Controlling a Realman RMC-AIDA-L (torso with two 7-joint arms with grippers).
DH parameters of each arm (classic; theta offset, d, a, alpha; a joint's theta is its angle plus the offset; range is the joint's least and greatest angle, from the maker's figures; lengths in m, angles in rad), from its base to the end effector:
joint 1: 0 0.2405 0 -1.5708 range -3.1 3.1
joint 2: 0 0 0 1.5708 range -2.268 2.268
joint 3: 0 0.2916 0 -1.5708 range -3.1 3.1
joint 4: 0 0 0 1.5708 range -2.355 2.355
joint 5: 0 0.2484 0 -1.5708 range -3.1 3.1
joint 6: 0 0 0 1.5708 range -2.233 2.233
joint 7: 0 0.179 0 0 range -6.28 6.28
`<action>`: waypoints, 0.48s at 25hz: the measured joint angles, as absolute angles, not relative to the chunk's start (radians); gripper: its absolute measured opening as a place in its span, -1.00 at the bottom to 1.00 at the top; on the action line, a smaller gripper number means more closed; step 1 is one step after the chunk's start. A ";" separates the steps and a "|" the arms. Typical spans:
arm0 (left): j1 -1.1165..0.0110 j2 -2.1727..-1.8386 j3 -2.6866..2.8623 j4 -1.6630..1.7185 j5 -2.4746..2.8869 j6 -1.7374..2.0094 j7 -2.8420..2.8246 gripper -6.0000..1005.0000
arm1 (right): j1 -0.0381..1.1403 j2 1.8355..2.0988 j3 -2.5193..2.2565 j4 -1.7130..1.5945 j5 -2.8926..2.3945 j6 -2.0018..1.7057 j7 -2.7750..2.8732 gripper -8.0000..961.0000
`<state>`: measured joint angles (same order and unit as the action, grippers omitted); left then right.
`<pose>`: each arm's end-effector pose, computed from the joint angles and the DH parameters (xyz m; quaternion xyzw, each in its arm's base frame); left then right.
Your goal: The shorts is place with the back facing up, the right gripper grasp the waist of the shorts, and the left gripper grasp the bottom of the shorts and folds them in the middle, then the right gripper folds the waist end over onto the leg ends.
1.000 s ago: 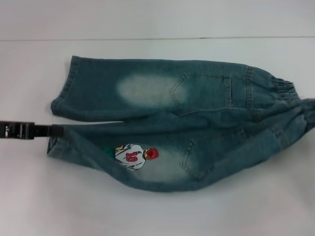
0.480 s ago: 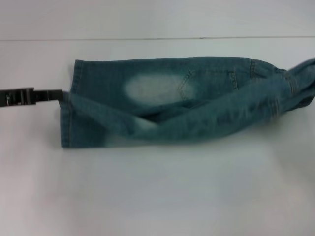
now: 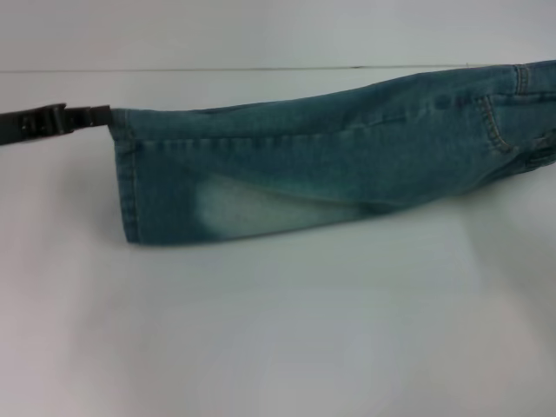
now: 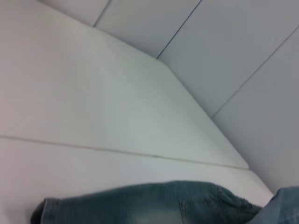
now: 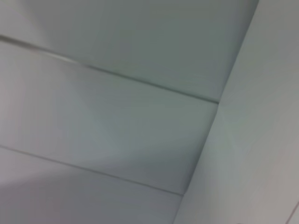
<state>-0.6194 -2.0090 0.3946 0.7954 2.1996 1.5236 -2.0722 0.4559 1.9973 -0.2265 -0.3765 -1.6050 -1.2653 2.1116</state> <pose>-0.3167 0.4416 0.0501 -0.8100 -0.4882 -0.2640 0.1894 0.4103 0.4128 0.0616 -0.4725 0.6316 0.5652 0.2416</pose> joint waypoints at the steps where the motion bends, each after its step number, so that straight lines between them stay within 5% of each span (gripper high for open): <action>1: -0.628 -2.011 0.396 0.784 2.196 1.507 -2.069 -0.97 | 0.464 1.999 -0.225 -0.374 -1.602 -1.253 2.107 -0.66; 12: -0.720 -2.034 0.466 0.702 2.191 1.295 -2.066 -0.98 | 0.553 2.023 -0.226 -0.367 -1.524 -1.041 2.048 -0.60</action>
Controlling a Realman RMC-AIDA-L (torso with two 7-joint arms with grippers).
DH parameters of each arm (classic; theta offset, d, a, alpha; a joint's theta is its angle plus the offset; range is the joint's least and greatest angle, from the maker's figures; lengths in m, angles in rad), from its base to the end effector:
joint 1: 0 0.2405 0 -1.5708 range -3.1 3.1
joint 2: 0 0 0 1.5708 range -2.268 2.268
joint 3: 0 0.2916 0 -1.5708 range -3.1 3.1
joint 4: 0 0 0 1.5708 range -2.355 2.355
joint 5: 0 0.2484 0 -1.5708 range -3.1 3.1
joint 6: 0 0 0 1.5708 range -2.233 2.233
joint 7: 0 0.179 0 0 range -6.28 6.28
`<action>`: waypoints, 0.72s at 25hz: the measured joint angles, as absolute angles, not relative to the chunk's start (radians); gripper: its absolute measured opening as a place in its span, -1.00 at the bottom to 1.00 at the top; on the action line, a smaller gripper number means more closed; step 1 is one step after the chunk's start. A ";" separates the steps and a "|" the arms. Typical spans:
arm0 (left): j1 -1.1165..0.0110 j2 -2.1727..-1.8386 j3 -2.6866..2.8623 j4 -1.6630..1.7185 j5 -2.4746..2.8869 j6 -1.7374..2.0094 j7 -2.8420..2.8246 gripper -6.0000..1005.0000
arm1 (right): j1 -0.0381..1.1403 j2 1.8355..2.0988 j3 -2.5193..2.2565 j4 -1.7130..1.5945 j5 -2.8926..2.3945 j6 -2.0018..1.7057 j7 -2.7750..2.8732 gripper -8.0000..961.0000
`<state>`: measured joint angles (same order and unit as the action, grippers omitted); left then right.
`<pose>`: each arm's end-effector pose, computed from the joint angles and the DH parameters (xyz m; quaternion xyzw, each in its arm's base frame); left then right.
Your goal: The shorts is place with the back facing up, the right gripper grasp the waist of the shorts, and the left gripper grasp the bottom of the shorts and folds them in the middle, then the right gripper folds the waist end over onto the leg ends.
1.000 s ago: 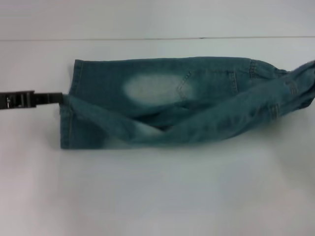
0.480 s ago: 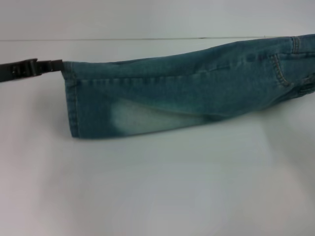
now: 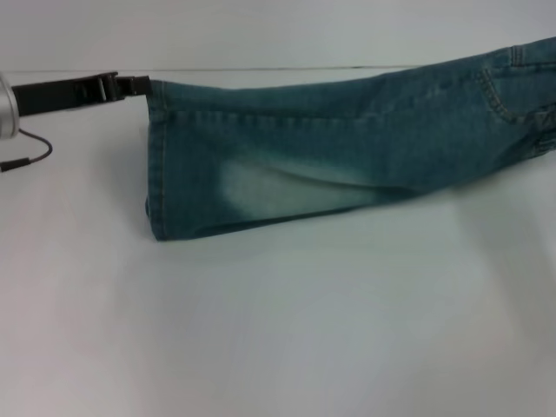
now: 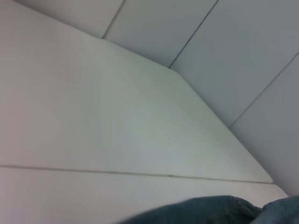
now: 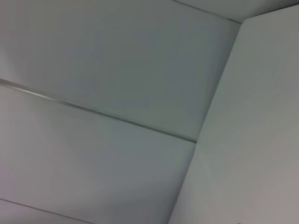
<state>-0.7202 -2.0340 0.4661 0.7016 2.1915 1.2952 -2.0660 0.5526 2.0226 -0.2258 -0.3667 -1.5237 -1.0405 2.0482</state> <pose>-0.2889 0.4889 0.0157 -0.8082 -0.4815 -0.2551 0.2231 0.4032 0.4590 0.0576 -0.4346 0.6338 0.5644 0.3014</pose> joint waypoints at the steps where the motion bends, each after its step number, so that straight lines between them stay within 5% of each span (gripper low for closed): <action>1: -0.727 -2.033 0.468 0.697 2.190 1.280 -2.066 -0.98 | 0.561 2.022 -0.226 -0.360 -1.520 -1.022 2.039 -0.60; 13: -0.791 -2.057 0.503 0.617 2.180 1.038 -2.097 -0.99 | 0.646 2.034 -0.238 -0.333 -1.446 -0.824 1.870 -0.53; 18: -0.785 -2.079 0.514 0.659 2.177 1.025 -2.093 -0.64 | 0.656 2.033 -0.249 -0.340 -1.446 -0.824 1.772 -0.41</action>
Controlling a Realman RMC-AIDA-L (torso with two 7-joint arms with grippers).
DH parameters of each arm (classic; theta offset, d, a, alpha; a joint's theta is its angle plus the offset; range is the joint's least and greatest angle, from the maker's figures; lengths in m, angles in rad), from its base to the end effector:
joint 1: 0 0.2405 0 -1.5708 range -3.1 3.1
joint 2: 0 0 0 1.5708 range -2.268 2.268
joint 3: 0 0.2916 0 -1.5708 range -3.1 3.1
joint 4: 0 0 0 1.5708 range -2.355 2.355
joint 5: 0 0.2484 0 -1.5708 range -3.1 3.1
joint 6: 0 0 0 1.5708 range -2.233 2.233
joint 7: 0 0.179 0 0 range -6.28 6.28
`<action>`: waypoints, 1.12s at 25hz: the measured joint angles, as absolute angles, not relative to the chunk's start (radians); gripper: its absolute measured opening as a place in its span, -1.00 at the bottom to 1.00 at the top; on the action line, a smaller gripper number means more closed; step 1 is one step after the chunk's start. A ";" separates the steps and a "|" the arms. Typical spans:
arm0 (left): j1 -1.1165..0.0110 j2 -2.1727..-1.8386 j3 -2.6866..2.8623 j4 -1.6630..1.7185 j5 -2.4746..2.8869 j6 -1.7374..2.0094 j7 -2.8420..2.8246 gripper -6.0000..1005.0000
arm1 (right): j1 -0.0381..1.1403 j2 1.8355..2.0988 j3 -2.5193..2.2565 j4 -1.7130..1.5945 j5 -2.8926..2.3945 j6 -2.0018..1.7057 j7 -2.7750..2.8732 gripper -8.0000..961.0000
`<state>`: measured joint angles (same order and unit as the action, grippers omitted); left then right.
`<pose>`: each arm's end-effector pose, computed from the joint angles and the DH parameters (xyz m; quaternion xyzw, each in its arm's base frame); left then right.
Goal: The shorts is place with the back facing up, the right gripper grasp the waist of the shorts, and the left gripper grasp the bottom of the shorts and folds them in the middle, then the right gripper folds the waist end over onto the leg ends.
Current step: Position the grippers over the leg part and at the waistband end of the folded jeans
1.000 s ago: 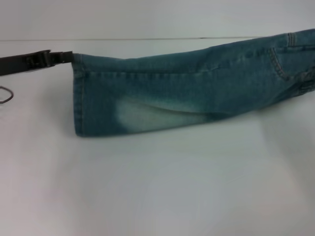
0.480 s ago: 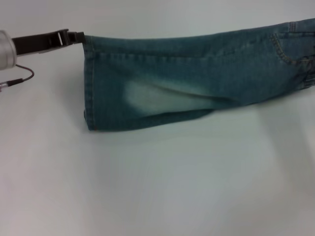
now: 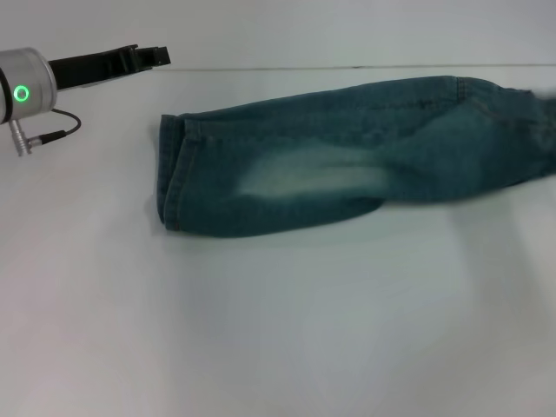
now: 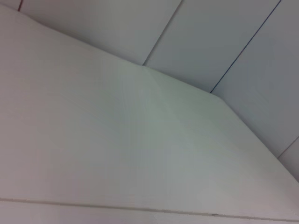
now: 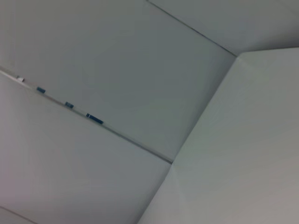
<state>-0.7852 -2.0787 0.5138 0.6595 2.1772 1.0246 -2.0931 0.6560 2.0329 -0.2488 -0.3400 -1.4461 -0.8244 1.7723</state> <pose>-0.2746 0.5267 -0.0057 -0.7782 -0.4929 -0.2561 0.2931 0.3886 0.5017 0.0491 -0.4735 0.5970 0.5080 0.4017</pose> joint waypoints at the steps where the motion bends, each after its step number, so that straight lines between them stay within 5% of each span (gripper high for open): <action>1: -0.784 -2.081 0.514 0.665 2.175 1.026 -2.088 -0.56 | 0.655 2.030 -0.255 -0.343 -1.447 -0.827 1.769 -0.35; 5: -0.777 -2.094 0.516 0.677 2.157 1.061 -2.039 -0.25 | 0.639 2.013 -0.314 -0.357 -1.450 -0.848 1.750 -0.13; 8: -0.767 -2.103 0.522 0.678 2.153 1.086 -2.028 0.22 | 0.609 2.009 -0.405 -0.404 -1.456 -0.870 1.713 0.08; 14: -0.730 -2.122 0.527 0.691 2.092 1.215 -1.957 0.47 | 0.524 2.042 -0.499 -0.478 -1.464 -0.857 1.664 0.61; 18: -0.719 -2.142 0.531 0.689 2.069 1.268 -1.918 0.64 | 0.465 2.038 -0.559 -0.478 -1.465 -0.846 1.678 0.87; 28: -0.716 -2.161 0.577 0.651 2.064 1.257 -1.896 0.80 | 0.408 2.031 -0.581 -0.468 -1.498 -0.787 1.754 0.90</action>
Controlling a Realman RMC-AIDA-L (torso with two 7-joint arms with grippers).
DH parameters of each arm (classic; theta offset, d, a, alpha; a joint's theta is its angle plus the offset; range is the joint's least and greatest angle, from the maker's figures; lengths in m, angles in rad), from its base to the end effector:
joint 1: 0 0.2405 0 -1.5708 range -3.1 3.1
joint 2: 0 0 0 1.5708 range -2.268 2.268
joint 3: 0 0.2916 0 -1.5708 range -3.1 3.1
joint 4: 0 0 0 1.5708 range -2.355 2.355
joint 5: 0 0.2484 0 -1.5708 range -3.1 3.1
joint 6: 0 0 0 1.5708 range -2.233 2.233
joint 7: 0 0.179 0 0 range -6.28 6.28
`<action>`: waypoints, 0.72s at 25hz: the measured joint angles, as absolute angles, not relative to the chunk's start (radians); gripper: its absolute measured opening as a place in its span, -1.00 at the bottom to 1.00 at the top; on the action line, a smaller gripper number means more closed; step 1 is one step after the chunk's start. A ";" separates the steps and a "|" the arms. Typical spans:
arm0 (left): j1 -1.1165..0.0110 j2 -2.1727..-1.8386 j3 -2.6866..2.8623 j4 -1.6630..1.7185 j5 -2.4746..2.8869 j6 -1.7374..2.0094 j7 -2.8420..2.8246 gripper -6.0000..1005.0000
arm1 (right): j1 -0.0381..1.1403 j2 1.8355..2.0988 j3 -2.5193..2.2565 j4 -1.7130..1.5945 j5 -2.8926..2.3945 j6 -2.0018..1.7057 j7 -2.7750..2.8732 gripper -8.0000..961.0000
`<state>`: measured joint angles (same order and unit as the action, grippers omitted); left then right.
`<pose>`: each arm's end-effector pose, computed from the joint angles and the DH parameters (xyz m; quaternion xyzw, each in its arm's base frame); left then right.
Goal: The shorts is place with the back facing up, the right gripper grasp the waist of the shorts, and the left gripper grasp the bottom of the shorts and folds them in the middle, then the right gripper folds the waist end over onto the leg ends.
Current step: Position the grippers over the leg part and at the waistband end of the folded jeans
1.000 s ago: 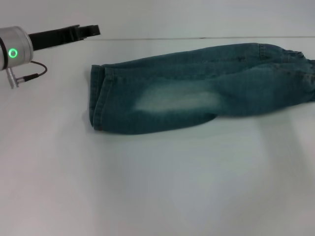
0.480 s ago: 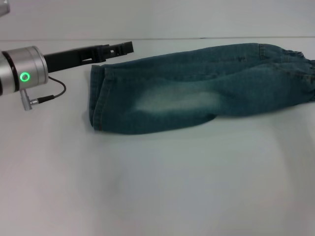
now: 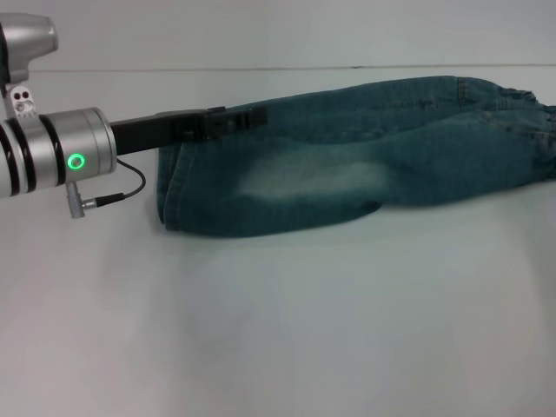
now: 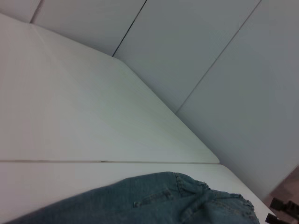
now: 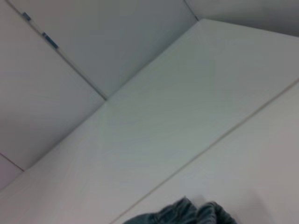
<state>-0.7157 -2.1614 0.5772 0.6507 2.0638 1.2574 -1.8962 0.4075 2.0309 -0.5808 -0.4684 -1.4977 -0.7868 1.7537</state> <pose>-0.2472 0.4681 -0.0682 -0.8410 -0.4320 -0.2801 0.1665 0.4633 0.4211 0.0352 -0.5604 0.5980 0.3491 0.4544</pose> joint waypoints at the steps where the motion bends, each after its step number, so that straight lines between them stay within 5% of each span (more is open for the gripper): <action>1: -0.718 -2.162 0.578 0.645 2.064 1.257 -1.894 0.80 | 0.408 2.027 -0.581 -0.468 -1.520 -0.785 1.772 0.89; 18: -0.727 -2.166 0.604 0.593 2.048 1.256 -1.871 0.77 | 0.536 1.999 -0.584 -0.396 -1.673 -0.746 1.837 0.87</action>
